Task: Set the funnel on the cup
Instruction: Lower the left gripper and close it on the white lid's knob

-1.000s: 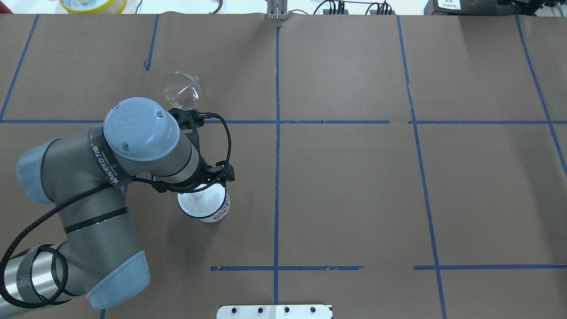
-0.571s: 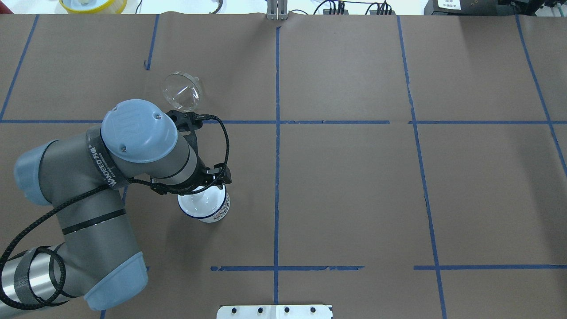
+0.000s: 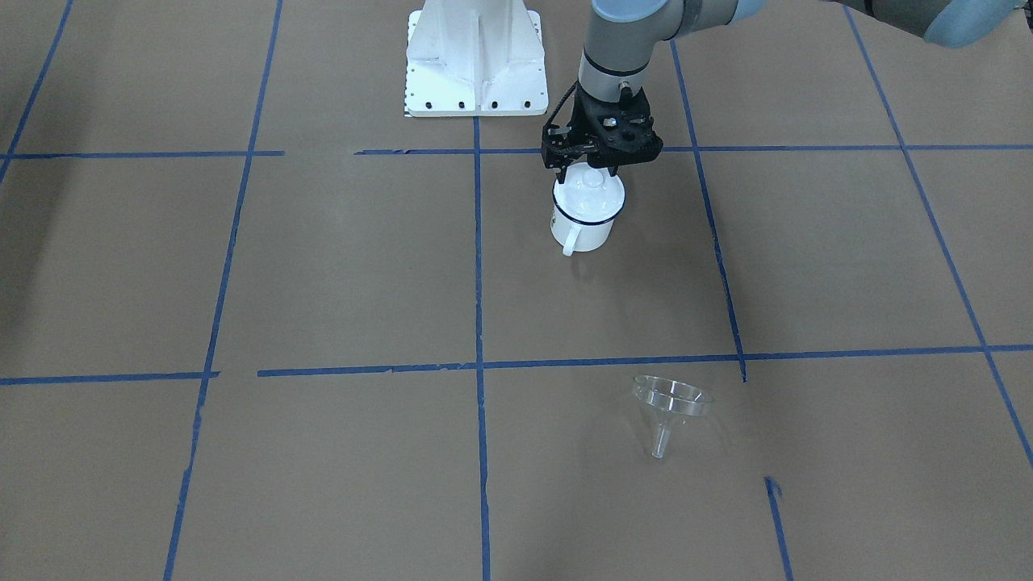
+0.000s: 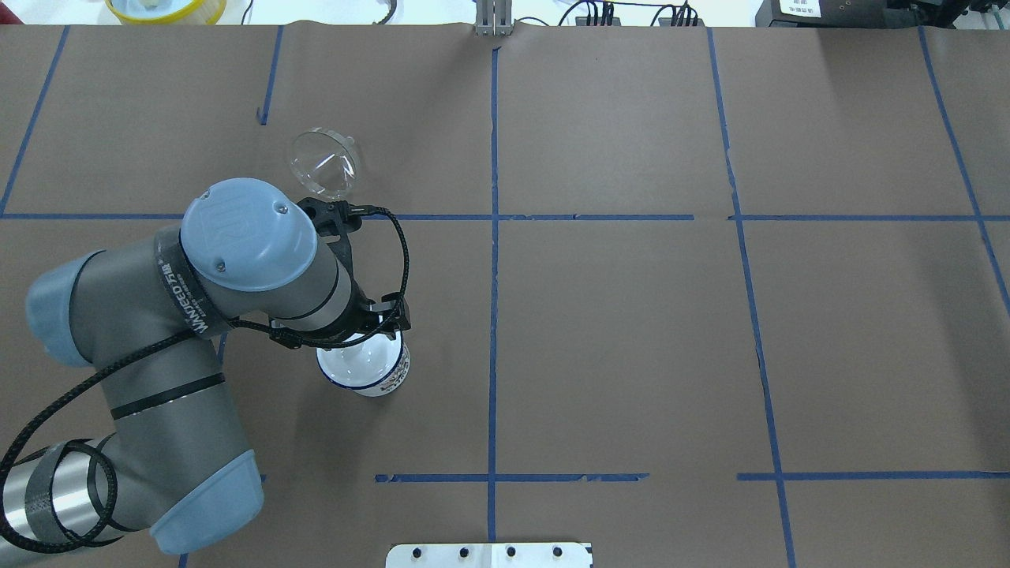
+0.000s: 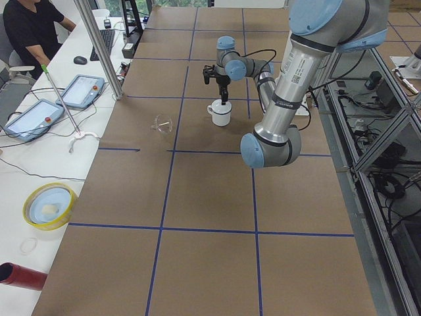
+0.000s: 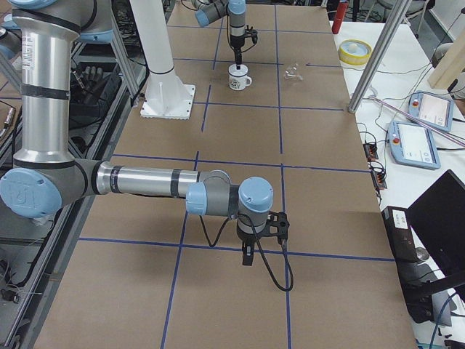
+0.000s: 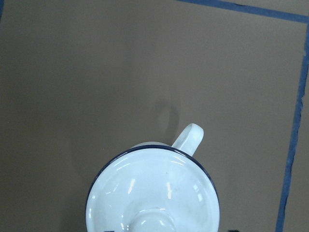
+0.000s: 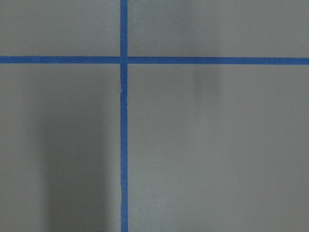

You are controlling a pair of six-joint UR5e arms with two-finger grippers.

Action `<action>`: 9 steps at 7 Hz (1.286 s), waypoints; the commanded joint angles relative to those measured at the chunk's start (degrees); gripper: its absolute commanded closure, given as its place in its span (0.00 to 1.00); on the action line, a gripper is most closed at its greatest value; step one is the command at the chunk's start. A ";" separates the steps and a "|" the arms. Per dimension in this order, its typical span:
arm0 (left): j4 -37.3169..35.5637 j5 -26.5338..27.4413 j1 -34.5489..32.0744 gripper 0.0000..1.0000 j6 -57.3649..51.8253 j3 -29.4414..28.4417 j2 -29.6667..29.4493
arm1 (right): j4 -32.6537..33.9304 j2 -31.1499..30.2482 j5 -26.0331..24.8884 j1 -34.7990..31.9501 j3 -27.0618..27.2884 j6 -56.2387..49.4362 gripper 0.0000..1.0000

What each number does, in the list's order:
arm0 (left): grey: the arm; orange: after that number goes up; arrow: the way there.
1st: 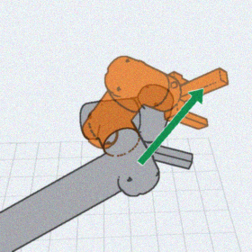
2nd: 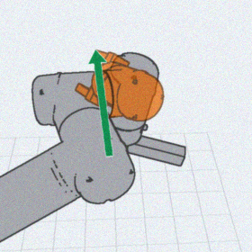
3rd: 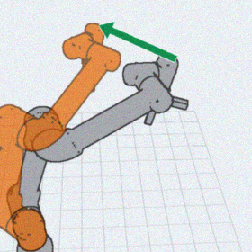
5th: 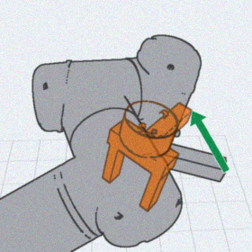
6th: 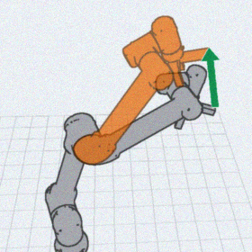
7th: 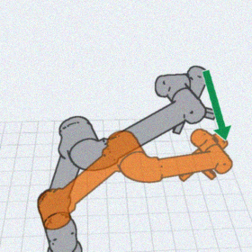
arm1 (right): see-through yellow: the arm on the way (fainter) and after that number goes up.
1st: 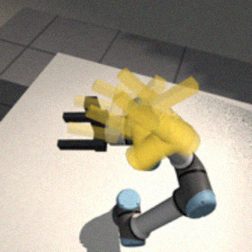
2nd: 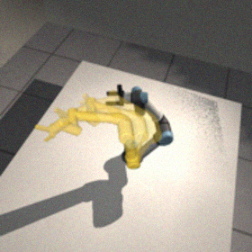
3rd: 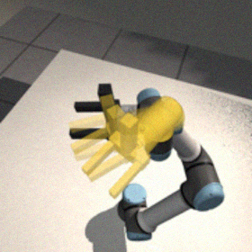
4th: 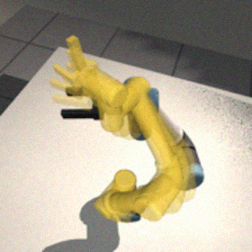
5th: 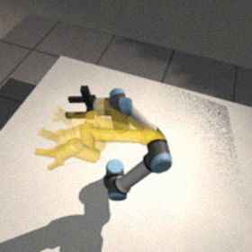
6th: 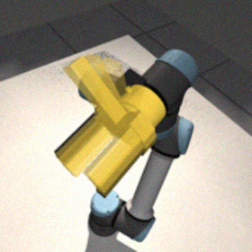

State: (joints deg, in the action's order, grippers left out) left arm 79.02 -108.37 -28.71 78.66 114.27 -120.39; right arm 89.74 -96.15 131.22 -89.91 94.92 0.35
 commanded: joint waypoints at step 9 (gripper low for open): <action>-7.61 0.00 -4.23 1.00 -1.48 10.51 2.97 | 0.00 0.00 0.00 0.00 0.00 0.00 0.00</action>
State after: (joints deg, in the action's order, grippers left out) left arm 75.04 -108.30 -30.80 78.01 122.15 -117.69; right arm 89.74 -96.15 131.22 -89.91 94.92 0.35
